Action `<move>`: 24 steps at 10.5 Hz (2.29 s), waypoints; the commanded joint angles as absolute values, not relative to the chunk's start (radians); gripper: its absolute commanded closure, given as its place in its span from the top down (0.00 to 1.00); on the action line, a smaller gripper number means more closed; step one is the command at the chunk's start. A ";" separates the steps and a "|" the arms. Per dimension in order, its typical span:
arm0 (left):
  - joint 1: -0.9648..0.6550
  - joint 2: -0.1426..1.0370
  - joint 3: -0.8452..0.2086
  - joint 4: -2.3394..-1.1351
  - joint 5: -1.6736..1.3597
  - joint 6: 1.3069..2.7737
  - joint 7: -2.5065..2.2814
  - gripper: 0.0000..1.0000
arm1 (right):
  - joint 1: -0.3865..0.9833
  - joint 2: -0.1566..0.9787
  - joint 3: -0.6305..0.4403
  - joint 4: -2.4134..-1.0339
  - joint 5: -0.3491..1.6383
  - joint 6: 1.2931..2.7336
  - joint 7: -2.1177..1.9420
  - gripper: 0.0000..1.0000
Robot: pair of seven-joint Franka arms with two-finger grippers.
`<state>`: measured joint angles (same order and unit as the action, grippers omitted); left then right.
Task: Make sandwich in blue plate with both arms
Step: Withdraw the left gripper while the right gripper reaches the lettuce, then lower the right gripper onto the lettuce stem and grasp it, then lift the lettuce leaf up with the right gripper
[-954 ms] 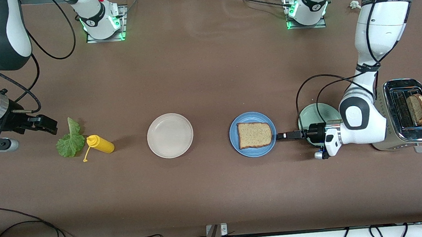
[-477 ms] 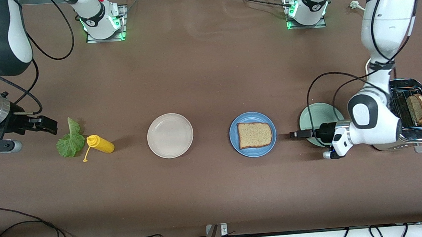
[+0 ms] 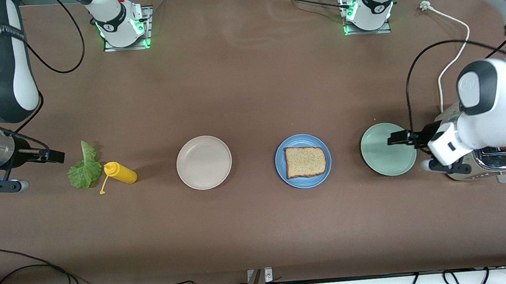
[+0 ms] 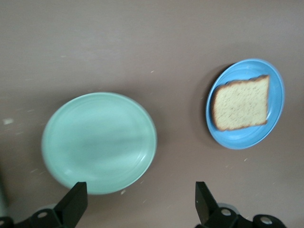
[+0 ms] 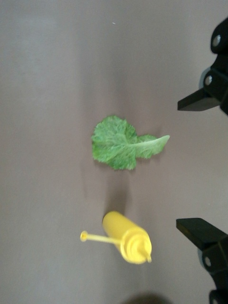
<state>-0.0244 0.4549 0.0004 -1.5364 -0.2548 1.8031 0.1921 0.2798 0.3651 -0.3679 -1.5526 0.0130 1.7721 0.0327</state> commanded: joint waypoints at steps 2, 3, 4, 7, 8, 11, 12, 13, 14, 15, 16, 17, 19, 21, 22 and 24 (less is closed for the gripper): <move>-0.020 0.180 0.002 -1.659 -0.060 1.686 0.155 1.00 | 0.235 0.423 -0.362 -1.671 0.015 1.888 0.011 1.00; -0.018 0.108 0.002 -1.699 -0.036 1.662 0.140 1.00 | 0.232 0.423 -0.362 -1.728 0.015 1.960 0.002 1.00; -0.020 0.044 0.000 -1.730 -0.005 1.640 0.112 1.00 | 0.216 0.431 -0.361 -1.777 0.018 2.030 -0.023 1.00; -0.018 -0.073 0.000 -1.763 0.023 1.569 0.092 1.00 | 0.202 0.514 -0.360 -1.818 0.099 2.114 -0.075 1.00; -0.006 -0.081 0.000 -1.761 0.043 1.568 0.094 1.00 | 0.201 0.538 -0.359 -1.819 0.106 2.114 -0.078 1.00; 0.021 -0.101 -0.002 -1.770 0.043 1.568 0.087 1.00 | 0.202 0.586 -0.354 -1.819 0.164 2.112 -0.092 1.00; 0.020 -0.095 -0.003 -1.766 0.043 1.568 0.059 1.00 | 0.202 0.597 -0.354 -1.819 0.202 2.111 -0.122 1.00; 0.018 -0.068 -0.002 -1.752 0.043 1.566 0.048 1.00 | 0.202 0.606 -0.354 -1.819 0.216 2.111 -0.133 1.00; 0.015 -0.046 0.000 -1.734 0.043 1.566 0.049 1.00 | 0.201 0.612 -0.354 -1.819 0.216 2.111 -0.135 0.99; 0.012 -0.025 0.000 -1.720 0.043 1.566 0.048 1.00 | 0.201 0.614 -0.354 -1.819 0.216 2.111 -0.149 0.91; 0.005 -0.018 -0.003 -1.718 0.043 1.566 0.046 1.00 | 0.199 0.618 -0.354 -1.818 0.216 2.114 -0.158 0.90; 0.002 -0.011 -0.011 -1.718 0.044 1.568 0.037 1.00 | 0.189 0.620 -0.354 -1.816 0.218 2.115 -0.170 0.90; 0.003 0.011 -0.017 -1.685 0.046 1.566 0.032 1.00 | 0.186 0.627 -0.354 -1.816 0.224 2.117 -0.175 0.91; 0.003 0.017 -0.017 -1.683 0.046 1.566 0.029 1.00 | 0.178 0.643 -0.354 -1.816 0.268 2.132 -0.211 0.90; 0.003 0.017 -0.015 -1.683 0.046 1.566 0.031 1.00 | 0.176 0.647 -0.354 -1.815 0.296 2.132 -0.231 0.90; 0.014 0.015 -0.014 -1.672 0.048 1.559 0.034 1.00 | 0.175 0.647 -0.354 -1.815 0.298 2.132 -0.244 0.63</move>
